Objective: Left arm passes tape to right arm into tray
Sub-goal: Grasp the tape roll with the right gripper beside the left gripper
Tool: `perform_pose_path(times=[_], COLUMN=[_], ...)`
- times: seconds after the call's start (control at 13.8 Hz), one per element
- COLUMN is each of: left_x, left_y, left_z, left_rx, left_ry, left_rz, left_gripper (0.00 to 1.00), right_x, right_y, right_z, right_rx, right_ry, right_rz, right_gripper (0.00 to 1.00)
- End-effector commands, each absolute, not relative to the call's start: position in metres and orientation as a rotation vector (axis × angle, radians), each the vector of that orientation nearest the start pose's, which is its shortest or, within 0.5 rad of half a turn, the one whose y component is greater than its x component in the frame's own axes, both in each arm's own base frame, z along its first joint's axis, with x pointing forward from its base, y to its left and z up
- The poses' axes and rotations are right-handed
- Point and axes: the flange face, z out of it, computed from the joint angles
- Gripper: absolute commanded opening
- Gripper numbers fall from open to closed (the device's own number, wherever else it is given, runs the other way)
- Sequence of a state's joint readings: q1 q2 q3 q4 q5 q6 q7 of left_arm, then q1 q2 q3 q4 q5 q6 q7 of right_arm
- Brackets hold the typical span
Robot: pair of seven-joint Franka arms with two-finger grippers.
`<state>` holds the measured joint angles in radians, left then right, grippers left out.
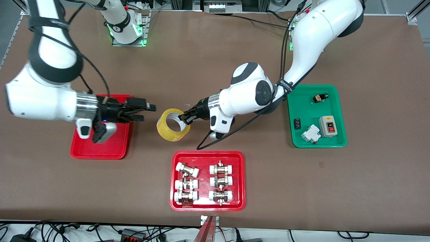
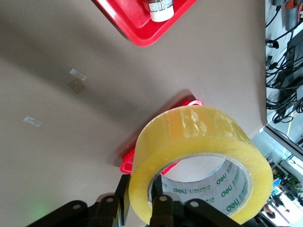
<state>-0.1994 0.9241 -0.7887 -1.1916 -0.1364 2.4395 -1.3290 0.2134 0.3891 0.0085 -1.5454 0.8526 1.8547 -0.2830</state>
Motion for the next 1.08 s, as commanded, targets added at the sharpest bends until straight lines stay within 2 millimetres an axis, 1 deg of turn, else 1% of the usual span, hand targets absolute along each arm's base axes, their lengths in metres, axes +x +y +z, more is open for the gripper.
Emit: perform_pose_path(times=[0.0, 0.14, 0.22, 0.36, 0.43, 0.51, 0.65, 0.72, 0.79, 0.87, 0.94, 1.01], left_x=[0.613, 0.618, 0.618, 0.617, 0.618, 0.618, 0.618, 0.618, 0.618, 0.618, 0.618, 0.62], left_y=[-0.511, -0.504, -0.504, -0.505, -0.504, -0.504, -0.504, -0.504, -0.504, -0.504, -0.504, -0.502], left_z=[0.394, 0.396, 0.396, 0.396, 0.396, 0.396, 0.395, 0.394, 0.394, 0.394, 0.395, 0.395], left_rx=[2.109, 2.107, 2.109, 2.116, 2.117, 2.119, 2.121, 2.123, 2.123, 2.123, 2.121, 2.12], left_ry=[0.973, 0.973, 0.973, 0.963, 0.961, 0.958, 0.958, 0.958, 0.956, 0.956, 0.958, 0.964], left_rz=[-0.456, -0.444, -0.445, -0.438, -0.433, -0.432, -0.428, -0.428, -0.427, -0.427, -0.428, -0.429], left_gripper=[0.01, 0.01, 0.01, 0.01, 0.01, 0.01, 0.01, 0.01, 0.01, 0.01, 0.02, 0.08], right_x=[0.654, 0.658, 0.66, 0.66, 0.661, 0.661, 0.66, 0.661, 0.661, 0.66, 0.66, 0.661], right_y=[0.218, 0.22, 0.219, 0.224, 0.224, 0.226, 0.228, 0.228, 0.228, 0.228, 0.228, 0.228], right_z=[0.426, 0.41, 0.404, 0.403, 0.405, 0.407, 0.409, 0.411, 0.411, 0.413, 0.414, 0.414], right_rx=[-2.307, -2.314, -2.318, -2.318, -2.312, -2.299, -2.298, -2.297, -2.297, -2.295, -2.295, -2.296], right_ry=[-0.287, -0.307, -0.316, -0.322, -0.317, -0.303, -0.299, -0.298, -0.298, -0.3, -0.3, -0.299], right_rz=[-0.006, -0.028, -0.038, -0.048, -0.056, -0.057, -0.059, -0.063, -0.063, -0.065, -0.067, -0.068], right_gripper=[1.0, 1.0, 1.0, 1.0, 0.96, 0.73, 0.35, 0.2, 0.08, 0.0, 0.0, 0.0])
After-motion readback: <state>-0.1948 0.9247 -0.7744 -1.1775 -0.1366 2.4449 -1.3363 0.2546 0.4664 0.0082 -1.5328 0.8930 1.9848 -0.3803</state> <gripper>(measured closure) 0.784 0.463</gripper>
